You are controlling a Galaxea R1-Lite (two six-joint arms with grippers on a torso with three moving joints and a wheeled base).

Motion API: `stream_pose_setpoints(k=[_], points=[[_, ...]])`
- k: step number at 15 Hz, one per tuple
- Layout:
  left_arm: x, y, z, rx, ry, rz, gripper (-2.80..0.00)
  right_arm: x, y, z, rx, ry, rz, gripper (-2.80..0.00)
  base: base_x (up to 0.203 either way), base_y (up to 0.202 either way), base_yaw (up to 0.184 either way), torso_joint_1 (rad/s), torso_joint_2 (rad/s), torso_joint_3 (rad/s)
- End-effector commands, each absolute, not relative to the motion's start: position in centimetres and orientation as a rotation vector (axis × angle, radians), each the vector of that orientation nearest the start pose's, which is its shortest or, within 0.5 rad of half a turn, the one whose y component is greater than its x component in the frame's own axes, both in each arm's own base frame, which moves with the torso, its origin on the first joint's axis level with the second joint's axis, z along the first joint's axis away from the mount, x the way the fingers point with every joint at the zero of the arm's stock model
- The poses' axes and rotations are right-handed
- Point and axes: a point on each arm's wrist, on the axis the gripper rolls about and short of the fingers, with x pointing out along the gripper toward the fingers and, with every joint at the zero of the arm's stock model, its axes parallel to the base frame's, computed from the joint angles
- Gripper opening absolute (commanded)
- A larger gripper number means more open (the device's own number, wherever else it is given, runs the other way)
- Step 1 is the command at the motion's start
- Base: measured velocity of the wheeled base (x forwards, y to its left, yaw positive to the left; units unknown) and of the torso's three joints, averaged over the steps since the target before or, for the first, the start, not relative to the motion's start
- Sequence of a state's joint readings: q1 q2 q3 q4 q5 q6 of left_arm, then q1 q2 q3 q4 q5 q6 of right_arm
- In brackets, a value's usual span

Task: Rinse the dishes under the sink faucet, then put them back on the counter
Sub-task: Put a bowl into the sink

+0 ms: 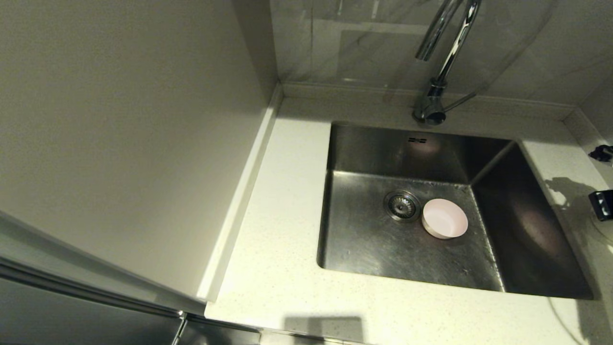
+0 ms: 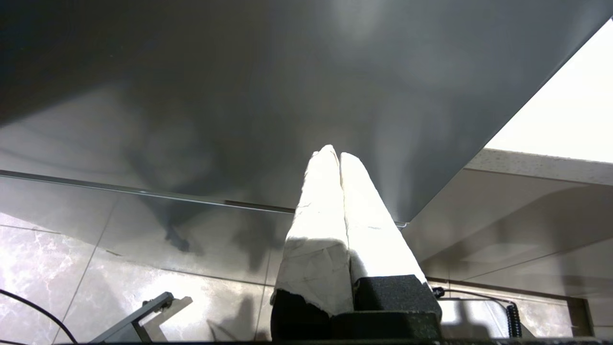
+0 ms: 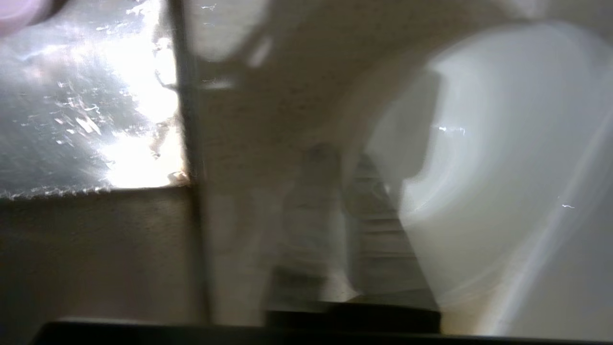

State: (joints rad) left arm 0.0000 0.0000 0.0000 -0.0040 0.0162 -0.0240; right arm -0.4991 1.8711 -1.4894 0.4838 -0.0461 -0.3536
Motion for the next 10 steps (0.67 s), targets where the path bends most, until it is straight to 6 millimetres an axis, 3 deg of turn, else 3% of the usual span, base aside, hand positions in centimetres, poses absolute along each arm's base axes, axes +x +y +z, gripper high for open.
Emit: stream_pose_setpoints(k=[1,4,6,10], points=[[-2.3,0.0,7.6,-0.025,-0.006,0.017,-2.8,30.5,-16.8,20.8,-0.125,0.946,-0.349,-2.8,0.0,0.0,0.0,0.0,0.0,0.0],[-2.3,0.0,7.6,-0.025,-0.006,0.017,-2.8,30.5,-16.7,20.8,-0.127,0.947,-0.344,-2.8,0.0,0.0,0.0,0.0,0.0,0.0],[-2.3,0.0,7.6,-0.025,-0.006,0.017,-2.8,29.9,-16.0,21.8,-0.167,0.921,-0.312,-2.8,0.0,0.0,0.0,0.0,0.0,0.0],[-2.3,0.0,7.6,-0.025,-0.006,0.017,-2.8,29.4,-11.9,23.8,-0.26,0.842,-0.138,-2.8,0.0,0.0,0.0,0.0,0.0,0.0]])
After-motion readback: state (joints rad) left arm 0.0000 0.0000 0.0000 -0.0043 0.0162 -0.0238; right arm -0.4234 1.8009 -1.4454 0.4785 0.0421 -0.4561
